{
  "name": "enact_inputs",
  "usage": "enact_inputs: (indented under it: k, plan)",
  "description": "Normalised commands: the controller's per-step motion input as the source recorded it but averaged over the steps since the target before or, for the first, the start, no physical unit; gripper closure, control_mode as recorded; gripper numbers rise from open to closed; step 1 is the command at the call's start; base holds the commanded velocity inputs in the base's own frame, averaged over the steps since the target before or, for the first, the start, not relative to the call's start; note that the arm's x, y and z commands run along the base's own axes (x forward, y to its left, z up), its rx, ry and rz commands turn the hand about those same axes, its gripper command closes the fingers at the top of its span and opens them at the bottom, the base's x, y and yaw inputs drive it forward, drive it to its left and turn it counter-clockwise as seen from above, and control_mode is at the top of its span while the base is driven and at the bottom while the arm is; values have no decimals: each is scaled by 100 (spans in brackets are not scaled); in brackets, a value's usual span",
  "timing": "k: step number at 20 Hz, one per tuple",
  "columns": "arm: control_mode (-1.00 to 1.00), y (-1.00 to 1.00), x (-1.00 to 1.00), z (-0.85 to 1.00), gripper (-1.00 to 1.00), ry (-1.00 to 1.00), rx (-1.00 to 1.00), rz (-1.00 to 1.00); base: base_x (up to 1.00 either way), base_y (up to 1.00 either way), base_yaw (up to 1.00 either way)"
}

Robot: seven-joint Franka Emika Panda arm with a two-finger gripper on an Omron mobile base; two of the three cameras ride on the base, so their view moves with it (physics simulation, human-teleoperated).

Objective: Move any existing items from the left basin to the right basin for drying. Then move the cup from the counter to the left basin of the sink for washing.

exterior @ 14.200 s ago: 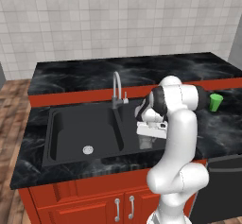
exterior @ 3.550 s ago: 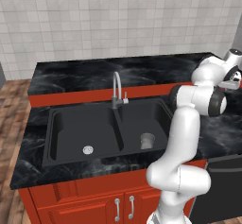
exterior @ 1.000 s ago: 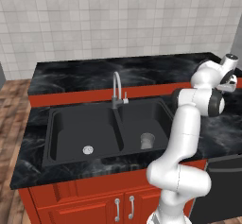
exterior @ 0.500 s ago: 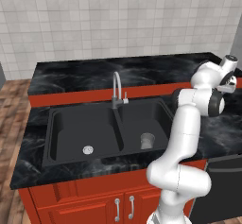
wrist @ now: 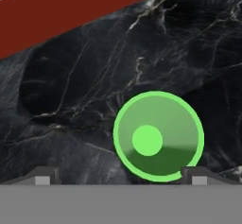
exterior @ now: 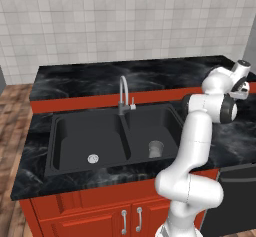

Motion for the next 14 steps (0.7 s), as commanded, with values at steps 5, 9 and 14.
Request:
enact_inputs:
  k: [5,9,14]
  plan:
    - [-100,0,2,-9,-100,-1,0,0,0,0,0]
    - [-100,0,0,-9,-100,-1,0,0,0,0,0]
    - [-100,0,0,-7,-100,0,0,0,0,0,0]
